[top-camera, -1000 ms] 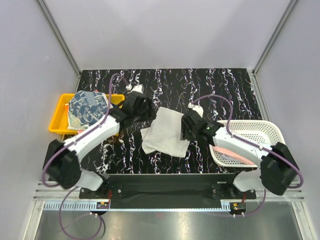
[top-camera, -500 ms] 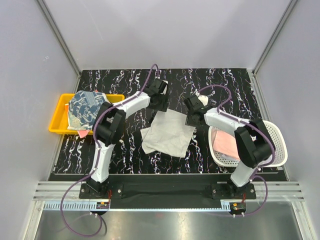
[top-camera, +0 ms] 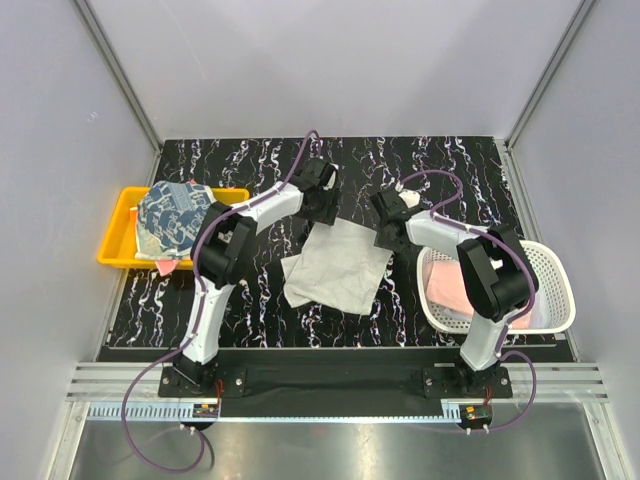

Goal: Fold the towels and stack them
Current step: Flatten out the crumpled towel

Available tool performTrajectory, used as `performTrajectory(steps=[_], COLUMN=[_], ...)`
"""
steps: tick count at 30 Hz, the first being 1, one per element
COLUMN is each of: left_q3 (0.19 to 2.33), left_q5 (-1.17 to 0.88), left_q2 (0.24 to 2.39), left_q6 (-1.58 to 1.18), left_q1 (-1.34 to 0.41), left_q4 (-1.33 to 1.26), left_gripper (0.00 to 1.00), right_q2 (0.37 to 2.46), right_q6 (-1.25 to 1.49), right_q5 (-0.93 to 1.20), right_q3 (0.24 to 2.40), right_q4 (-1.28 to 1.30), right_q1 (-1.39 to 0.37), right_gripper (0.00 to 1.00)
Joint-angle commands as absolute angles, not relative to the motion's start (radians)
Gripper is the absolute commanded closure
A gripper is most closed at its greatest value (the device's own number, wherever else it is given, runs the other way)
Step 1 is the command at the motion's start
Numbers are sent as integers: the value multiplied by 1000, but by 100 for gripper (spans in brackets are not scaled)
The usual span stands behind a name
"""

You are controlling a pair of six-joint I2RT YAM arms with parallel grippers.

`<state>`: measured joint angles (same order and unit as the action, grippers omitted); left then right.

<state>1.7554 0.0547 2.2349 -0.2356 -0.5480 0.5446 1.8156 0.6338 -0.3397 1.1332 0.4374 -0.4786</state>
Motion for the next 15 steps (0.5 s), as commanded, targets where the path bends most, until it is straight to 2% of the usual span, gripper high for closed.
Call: performTrajectory(steps=[1,8,13,15], left_q3=[1776,1781,1801,1796], left_q5=[32,6,6,6], left_q2=[2263,2279,2301,2302], left_q6=[-233,-253,-261,-268], left_q1=[-541,-538,-537,-538], left_q4=[509,482,495,488], left_gripper=[33,35,42,47], right_q2=[1833,1865,1887,1891], right_q6=[641,623,615,609], right_q5=[-370,-330,-316,-308], right_q3=[1170,1190,1201,1203], right_q4=[403,390,388,385], right_q1=[-462,-436,-436,-434], right_gripper=[50,50,53,58])
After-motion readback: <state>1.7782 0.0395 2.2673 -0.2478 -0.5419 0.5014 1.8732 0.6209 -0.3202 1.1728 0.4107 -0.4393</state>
